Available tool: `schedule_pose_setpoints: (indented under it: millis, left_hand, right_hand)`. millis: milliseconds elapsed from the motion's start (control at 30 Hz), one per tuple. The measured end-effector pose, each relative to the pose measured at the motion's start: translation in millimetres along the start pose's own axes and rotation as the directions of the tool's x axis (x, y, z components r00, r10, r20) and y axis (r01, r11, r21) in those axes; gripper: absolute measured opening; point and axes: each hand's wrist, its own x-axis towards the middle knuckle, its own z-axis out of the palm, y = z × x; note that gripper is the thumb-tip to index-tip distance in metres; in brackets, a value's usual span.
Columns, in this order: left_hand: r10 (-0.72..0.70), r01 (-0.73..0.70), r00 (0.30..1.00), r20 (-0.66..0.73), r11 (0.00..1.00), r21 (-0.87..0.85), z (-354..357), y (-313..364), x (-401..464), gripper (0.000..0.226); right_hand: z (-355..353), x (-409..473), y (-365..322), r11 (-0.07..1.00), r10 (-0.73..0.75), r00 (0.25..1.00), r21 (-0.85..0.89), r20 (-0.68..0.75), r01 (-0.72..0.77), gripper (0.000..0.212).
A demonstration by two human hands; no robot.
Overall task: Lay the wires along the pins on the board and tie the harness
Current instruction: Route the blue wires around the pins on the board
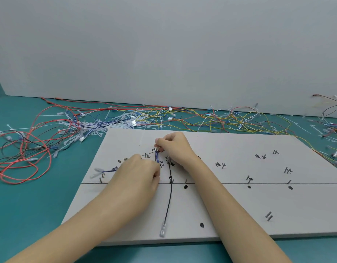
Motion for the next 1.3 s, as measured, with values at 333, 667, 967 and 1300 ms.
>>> schedule_pose_setpoints:
  millis: [333, 667, 967, 1300]
  left_hand:
    - [0.358, -0.304, 0.931, -0.063, 0.861, 0.407, -0.4, 12.9, -13.9, 0.043]
    - [0.608, -0.476, 0.793, -0.04, 0.658, 0.583, -6.0, -5.6, -12.0, 0.02]
    - [0.729, -0.58, 0.684, 0.04, 0.509, 0.636, -10.3, -18.8, -11.5, 0.016]
    - [0.719, -0.649, 0.694, -0.031, 0.644, 0.405, -1.3, -41.8, -3.4, 0.026]
  right_hand:
    - [1.7, 1.4, 2.8, 1.0, -0.008, 1.0, 0.008, -0.015, 0.008, 0.029]
    - [1.7, 0.3, 4.1, 1.0, -0.017, 0.999, -0.003, -0.028, 0.017, 0.026]
    - [1.6, -0.3, 3.7, 1.0, -0.007, 0.999, 0.011, -0.035, 0.007, 0.026]
    - [0.9, -0.3, 4.9, 1.0, -0.004, 0.999, 0.007, -0.037, 0.004, 0.026]
